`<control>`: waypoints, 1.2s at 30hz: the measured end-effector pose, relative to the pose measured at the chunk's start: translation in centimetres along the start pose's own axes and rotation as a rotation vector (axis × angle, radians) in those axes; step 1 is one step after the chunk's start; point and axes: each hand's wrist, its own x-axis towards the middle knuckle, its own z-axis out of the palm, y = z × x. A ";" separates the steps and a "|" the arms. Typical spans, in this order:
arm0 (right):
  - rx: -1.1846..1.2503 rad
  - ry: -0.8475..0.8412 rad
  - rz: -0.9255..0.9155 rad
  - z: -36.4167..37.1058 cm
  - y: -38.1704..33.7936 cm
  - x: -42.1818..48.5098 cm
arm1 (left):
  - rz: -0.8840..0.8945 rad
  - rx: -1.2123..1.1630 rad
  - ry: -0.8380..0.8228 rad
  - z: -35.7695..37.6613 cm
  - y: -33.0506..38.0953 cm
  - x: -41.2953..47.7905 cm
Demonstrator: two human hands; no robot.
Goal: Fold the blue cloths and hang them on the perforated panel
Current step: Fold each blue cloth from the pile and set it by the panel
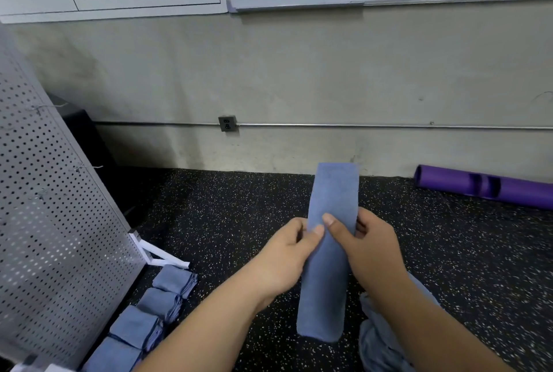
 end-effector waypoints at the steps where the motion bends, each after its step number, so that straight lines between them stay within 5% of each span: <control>1: 0.004 0.015 0.015 -0.2 0.0 0.1 | 0.021 0.029 0.014 0.1 -0.2 0.1; 8: 0.068 -0.215 0.152 -1.2 -0.3 0.3 | 0.034 -0.075 0.196 0.0 -0.4 0.2; 14: -0.067 -0.359 -0.020 -1.9 0.2 0.2 | -0.019 -0.242 0.370 -0.4 0.0 0.6; 17: -0.138 -0.280 -0.073 -1.9 0.6 0.4 | 0.018 -0.101 0.375 -0.7 0.1 0.7; 22: -0.080 -0.363 0.017 -2.7 0.8 0.9 | 0.215 0.301 0.089 -2.4 -0.5 1.2; 28: -0.345 -0.391 -0.065 -2.7 1.1 1.3 | 0.280 0.602 0.163 -2.7 -0.4 0.9; 36: -0.522 -0.299 -0.244 -3.0 0.0 1.1 | 0.385 0.647 0.225 -3.1 0.5 0.5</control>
